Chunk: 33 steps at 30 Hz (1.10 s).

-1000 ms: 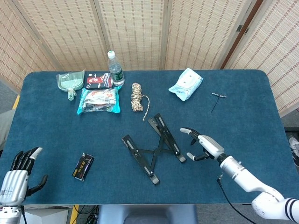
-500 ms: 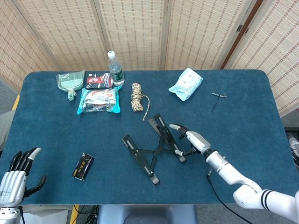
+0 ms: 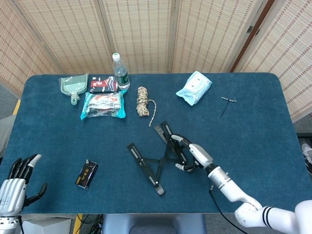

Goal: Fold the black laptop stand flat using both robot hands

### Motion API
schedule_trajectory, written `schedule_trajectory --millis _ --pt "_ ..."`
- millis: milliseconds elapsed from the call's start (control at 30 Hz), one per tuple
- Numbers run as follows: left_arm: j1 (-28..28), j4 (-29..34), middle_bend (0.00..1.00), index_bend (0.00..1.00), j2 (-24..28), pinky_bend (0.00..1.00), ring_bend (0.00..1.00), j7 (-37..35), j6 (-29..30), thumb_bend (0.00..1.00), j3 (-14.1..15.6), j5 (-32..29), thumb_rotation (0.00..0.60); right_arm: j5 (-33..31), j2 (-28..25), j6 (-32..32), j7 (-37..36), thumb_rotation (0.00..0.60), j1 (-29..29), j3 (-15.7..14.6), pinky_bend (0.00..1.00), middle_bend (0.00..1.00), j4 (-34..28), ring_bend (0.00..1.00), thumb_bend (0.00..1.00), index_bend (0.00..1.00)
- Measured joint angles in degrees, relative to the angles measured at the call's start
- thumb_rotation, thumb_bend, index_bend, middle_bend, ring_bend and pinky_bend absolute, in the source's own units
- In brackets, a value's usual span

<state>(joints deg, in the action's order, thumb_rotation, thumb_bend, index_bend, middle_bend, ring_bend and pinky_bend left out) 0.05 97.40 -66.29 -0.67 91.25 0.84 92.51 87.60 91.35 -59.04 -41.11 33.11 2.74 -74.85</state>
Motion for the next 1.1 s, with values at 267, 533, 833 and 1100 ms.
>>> schedule_trajectory --millis 267,533,833,1100 --pt "-0.1 -0.2 0.1 0.08 0.3 0.0 0.1 -0.5 0.0 0.32 0.1 0.5 0.6 -2.5 0.4 -3.6 6.0 0.6 -3.9 -0.7 0.25 0.06 -7.4 0.0 0.15 0.0" --pt "0.1 -0.6 0.1 0.08 0.4 0.0 0.1 -0.9 0.0 0.32 0.3 0.3 0.6 -3.6 2.5 -5.6 10.6 0.6 -6.7 -1.9 0.25 0.06 -12.3 0.0 0.16 0.0" --pt "0.3 -0.8 0.1 0.08 0.5 0.0 0.1 -1.0 -0.1 0.32 0.5 0.1 0.6 1.6 -1.0 -4.5 11.0 0.6 -6.3 -5.3 0.24 0.04 -12.2 0.0 0.18 0.0" --pt "-0.5 -0.2 0.1 0.08 0.1 0.0 0.1 0.3 -1.3 0.32 0.3 0.0 0.6 4.3 -7.9 -6.9 9.8 0.6 -6.5 -6.4 0.22 0.02 -12.8 0.0 0.18 0.0"
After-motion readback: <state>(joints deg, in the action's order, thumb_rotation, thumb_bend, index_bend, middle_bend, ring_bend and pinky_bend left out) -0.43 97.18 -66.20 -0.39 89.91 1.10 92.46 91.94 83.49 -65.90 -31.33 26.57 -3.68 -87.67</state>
